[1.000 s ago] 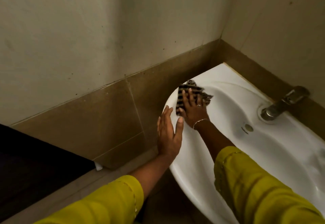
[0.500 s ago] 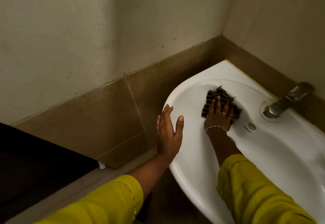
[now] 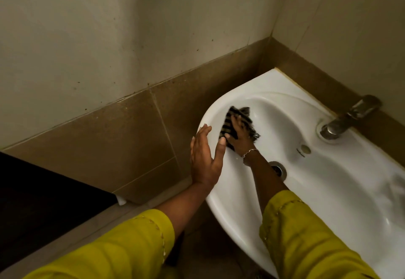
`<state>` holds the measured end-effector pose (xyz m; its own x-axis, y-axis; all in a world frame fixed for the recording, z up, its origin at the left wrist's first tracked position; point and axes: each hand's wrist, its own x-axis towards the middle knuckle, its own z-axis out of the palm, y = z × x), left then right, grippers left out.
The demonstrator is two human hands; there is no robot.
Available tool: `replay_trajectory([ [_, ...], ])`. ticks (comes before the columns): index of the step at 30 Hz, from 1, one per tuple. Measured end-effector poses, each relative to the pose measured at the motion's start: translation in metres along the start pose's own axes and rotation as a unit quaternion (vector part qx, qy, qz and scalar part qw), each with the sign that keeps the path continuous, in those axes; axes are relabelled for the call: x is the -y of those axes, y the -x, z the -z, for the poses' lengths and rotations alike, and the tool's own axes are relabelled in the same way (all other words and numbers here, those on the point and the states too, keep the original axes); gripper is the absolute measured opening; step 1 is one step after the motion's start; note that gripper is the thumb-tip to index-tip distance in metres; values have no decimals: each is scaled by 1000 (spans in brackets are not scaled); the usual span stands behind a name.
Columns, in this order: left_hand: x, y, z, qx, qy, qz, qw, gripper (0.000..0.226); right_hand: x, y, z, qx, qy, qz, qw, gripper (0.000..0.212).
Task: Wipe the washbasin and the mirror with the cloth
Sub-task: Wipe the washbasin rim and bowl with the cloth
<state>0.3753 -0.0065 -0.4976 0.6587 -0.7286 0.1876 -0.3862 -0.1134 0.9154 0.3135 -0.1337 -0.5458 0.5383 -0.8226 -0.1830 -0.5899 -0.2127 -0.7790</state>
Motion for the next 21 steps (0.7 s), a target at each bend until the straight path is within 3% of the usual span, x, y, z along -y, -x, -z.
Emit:
replay_trajectory([
  [3,-3,0,0,-1,-1,-3,1000,83,14,17,-8,19,-135,25,990,52],
  [8,-5,0,1,5,-18,-2,1000,91,31,51,-14,82,-254,8,964,45],
  [12,-6,-2,1,11,-19,13,1000,74,46,86,-6,142,-242,7,960,49],
  [18,-8,-1,2,18,-41,10,999,76,39,130,-3,215,-211,-46,952,49],
  [21,-7,-2,2,21,-56,10,998,65,36,154,4,241,-173,-60,953,46],
])
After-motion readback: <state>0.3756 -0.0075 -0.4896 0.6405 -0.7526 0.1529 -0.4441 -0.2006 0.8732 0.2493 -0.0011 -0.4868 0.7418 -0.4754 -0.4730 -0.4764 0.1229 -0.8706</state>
